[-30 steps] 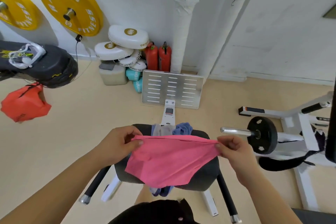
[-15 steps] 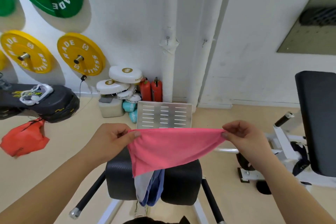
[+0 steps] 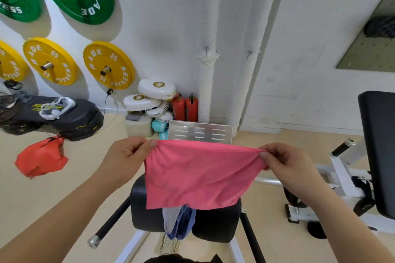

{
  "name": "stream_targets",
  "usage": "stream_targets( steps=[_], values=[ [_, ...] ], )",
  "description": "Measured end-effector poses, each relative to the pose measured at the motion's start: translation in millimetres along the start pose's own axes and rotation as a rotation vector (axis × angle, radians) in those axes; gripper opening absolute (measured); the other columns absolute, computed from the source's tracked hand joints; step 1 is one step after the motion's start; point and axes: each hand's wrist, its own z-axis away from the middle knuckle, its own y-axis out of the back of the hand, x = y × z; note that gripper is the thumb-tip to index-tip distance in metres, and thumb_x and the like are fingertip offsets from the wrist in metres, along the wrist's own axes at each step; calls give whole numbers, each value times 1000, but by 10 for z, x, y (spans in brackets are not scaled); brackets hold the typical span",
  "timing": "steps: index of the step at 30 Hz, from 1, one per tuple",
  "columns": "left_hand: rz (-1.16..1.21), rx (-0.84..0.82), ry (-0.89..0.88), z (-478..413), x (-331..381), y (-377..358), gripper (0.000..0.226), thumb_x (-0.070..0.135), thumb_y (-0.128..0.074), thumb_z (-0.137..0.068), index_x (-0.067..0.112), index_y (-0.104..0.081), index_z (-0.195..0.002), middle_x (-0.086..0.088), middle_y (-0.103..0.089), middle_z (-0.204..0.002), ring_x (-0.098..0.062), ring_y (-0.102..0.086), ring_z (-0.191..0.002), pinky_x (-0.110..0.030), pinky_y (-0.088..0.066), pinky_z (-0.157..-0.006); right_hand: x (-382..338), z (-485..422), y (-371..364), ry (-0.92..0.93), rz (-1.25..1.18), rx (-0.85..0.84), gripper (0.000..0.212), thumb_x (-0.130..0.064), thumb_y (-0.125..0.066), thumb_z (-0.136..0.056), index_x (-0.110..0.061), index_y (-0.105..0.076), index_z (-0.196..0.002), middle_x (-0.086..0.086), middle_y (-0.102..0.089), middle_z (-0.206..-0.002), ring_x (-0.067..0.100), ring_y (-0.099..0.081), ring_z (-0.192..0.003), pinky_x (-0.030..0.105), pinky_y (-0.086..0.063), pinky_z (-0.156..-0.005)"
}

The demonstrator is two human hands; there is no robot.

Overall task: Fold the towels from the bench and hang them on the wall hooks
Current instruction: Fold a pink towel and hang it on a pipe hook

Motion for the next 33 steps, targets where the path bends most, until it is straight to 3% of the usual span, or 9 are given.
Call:
stream_targets(
  steps=[3,5,8,12,17,22,25,28,33],
  values=[
    [172,-171,164,38,-83,-12,22,19,-74,-89,7,-72,-70,-8,-69,-64,-5,-60,-58,-10,-48,-57,37,-85,-52,-57,22,-10,17,-14,-63,-98,-25,-76,-94,-1,-76,-82,14,-71,-74,28,-62,-72],
    [227,-276,206,57,-116,25,8,19,-81,-78,13,-77,-75,-12,-72,-68,-11,-64,-61,-17,-52,-59,77,-164,-92,-97,30,0,16,-16,-63,-98,-25,-75,-94,0,-76,-82,19,-72,-74,36,-63,-71],
    [205,-413,203,31,-183,85,24,10,-88,-71,24,-78,-88,-17,-68,-69,-14,-63,-63,-23,-52,-63,134,-261,-163,-124,32,4,16,-16,-62,-97,-24,-76,-93,0,-75,-81,17,-69,-72,30,-58,-65],
    [78,-587,175,-49,-275,90,24,9,-92,-69,22,-79,-83,-2,-67,-68,-7,-58,-62,-19,-49,-60,216,-416,-303,-156,36,-30,19,-14,-61,-96,-25,-76,-91,1,-74,-82,13,-65,-73,26,-53,-64],
    [-204,-413,96,-401,-521,2,14,27,-85,-80,25,-75,-70,4,-69,-66,-2,-53,-55,-14,-40,-55,257,-657,-493,-172,44,-41,18,-16,-62,-97,-27,-75,-92,-2,-74,-82,10,-63,-70,21,-49,-64],
    [-382,-311,-27,-803,-598,75,16,33,-71,-93,38,-71,-77,13,-71,-71,-6,-63,-75,-17,-45,-64,107,-929,-613,-116,31,17,17,-16,-62,-98,-27,-74,-97,-12,-74,-87,7,-67,-85,33,-57,-78],
    [-357,-217,-51,-908,-607,165,11,31,-70,-93,38,-72,-85,15,-72,-74,-2,-64,-76,-22,-50,-68,9,-978,-679,-62,2,86,22,-15,-60,-98,-33,-72,-99,-25,-72,-93,-1,-65,-92,31,-55,-80],
    [-281,-170,-21,-871,-637,215,7,28,-75,-89,35,-75,-88,21,-73,-78,3,-65,-80,-20,-49,-70,-46,-899,-741,-11,-23,109,22,-15,-59,-100,-34,-70,-101,-24,-71,-96,5,-67,-92,32,-56,-81],
    [-261,-253,55,-545,-963,129,14,22,-78,-87,35,-75,-87,21,-73,-85,2,-66,-86,-19,-51,-77,186,-525,-938,-68,47,-62,20,-16,-59,-100,-34,-66,-98,-27,-69,-94,-6,-63,-90,18,-46,-74]
  ],
)
